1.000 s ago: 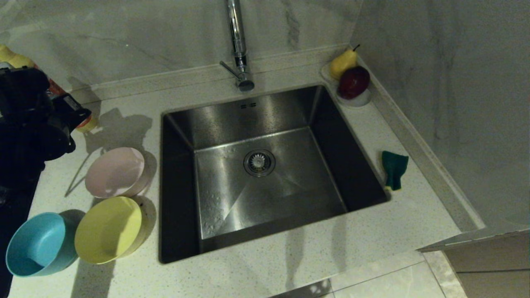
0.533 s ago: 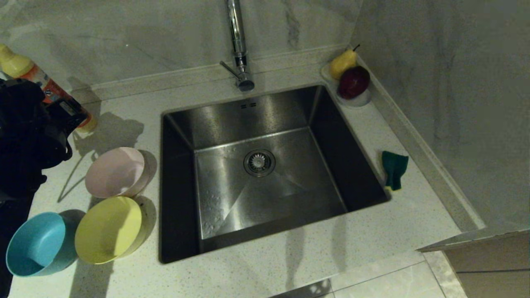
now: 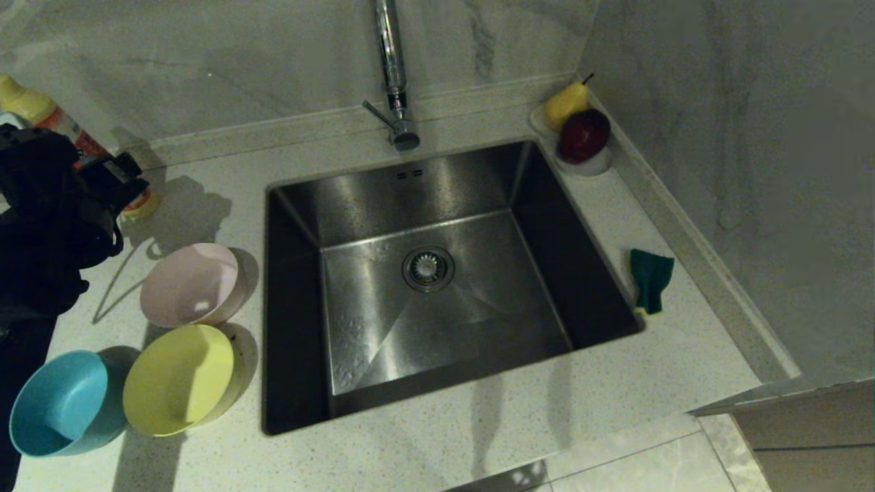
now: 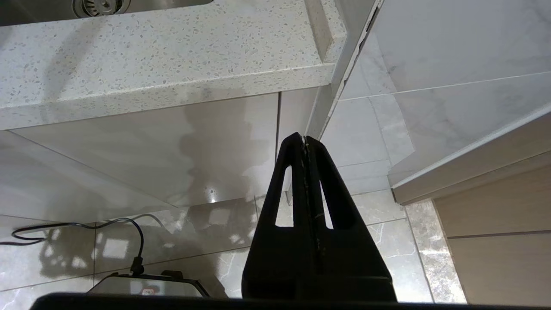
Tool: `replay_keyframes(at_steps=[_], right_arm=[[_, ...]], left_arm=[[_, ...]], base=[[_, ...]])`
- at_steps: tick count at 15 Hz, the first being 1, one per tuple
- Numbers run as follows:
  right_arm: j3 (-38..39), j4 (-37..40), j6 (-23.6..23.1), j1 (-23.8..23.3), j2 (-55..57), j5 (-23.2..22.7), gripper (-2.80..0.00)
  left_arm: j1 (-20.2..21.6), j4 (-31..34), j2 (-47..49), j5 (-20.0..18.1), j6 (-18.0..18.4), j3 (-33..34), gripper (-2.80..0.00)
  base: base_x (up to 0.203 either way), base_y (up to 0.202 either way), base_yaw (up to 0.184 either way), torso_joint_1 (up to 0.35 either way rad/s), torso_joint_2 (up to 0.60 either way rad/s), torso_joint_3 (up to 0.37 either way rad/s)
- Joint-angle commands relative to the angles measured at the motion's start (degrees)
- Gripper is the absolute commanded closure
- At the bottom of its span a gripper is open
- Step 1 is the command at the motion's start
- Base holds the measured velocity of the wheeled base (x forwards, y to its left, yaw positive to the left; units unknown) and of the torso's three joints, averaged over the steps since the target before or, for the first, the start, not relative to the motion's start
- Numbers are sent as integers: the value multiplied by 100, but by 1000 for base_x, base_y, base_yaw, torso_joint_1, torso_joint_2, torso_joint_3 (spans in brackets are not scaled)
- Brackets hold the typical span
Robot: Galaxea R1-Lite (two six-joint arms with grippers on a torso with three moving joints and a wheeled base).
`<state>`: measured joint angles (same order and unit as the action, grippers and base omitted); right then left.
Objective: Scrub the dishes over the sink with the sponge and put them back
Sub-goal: Grab the dish soap
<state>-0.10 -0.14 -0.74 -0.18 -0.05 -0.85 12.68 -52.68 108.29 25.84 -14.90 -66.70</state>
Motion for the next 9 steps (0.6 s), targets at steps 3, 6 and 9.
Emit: replay_keyframes(at_steps=[3, 6, 9], right_arm=[[1, -4, -5, 1, -2, -3, 0], [1, -4, -5, 1, 5, -3, 0], [1, -4, -5, 1, -4, -3, 0]], left_arm=[[7, -33, 342, -142, 66, -368, -280], [10, -121, 621, -154, 136, -558, -280], [15, -737, 927, -233, 422, -567, -280]], base=[[0, 0, 0, 0, 0, 0], [0, 0, 0, 0, 0, 0], [0, 0, 0, 0, 0, 0]])
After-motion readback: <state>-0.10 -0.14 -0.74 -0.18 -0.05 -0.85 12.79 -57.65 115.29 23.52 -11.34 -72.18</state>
